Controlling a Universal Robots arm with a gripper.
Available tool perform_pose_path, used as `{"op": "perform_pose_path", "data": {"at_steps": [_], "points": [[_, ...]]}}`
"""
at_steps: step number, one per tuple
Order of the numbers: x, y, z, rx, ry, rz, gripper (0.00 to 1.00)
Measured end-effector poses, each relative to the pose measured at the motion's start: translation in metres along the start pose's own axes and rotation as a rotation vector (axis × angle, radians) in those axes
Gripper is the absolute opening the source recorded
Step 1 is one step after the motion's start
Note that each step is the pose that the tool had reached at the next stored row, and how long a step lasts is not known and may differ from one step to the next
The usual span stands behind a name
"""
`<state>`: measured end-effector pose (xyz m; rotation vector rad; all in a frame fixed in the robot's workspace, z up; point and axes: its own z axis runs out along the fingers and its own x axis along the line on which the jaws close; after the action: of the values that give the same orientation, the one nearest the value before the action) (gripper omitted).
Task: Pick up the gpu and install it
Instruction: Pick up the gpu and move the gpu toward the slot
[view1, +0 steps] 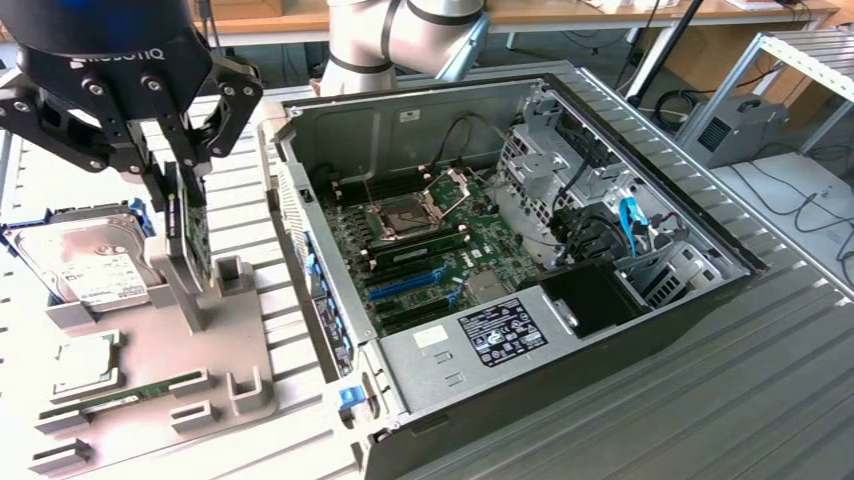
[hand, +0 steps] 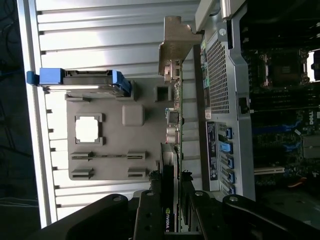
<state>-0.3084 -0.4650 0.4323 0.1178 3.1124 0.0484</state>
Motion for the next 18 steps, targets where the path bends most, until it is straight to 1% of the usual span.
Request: {"op": "perform_pose_path", "data": {"at_steps": [18], "points": [[0.000,0.0006,-0.0186,0.0000,0.0000,0.000,0.26]]}}
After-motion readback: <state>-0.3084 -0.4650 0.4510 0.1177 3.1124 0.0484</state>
